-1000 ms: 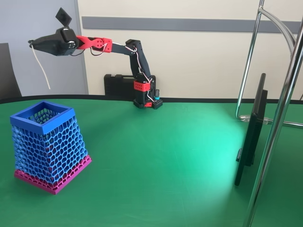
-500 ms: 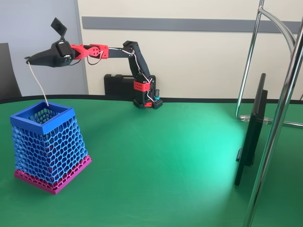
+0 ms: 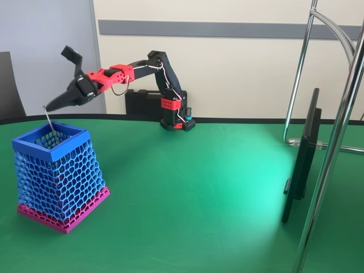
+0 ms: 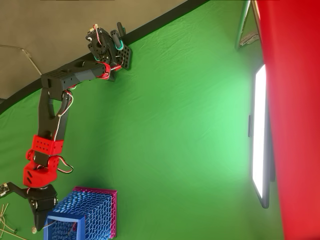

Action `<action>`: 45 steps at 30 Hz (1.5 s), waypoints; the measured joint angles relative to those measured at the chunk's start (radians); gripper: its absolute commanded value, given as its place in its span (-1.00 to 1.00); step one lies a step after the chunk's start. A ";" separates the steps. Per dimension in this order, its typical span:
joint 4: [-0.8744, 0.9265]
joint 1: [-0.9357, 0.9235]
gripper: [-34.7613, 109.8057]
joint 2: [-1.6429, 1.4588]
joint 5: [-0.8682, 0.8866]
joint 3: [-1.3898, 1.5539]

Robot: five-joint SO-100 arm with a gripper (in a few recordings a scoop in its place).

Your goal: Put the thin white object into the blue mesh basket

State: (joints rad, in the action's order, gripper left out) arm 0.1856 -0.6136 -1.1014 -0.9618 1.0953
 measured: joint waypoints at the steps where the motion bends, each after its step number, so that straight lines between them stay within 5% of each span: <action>1: 0.000 0.009 -0.34 0.000 0.005 0.012; 10: 0.041 0.067 -0.33 -0.028 0.057 0.087; 25: 0.512 0.189 -0.42 -0.351 0.249 0.150; 45: 0.350 0.405 -0.51 -1.022 0.499 1.020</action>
State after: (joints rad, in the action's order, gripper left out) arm 0.5354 -0.2086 -2.1230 -0.4633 2.1154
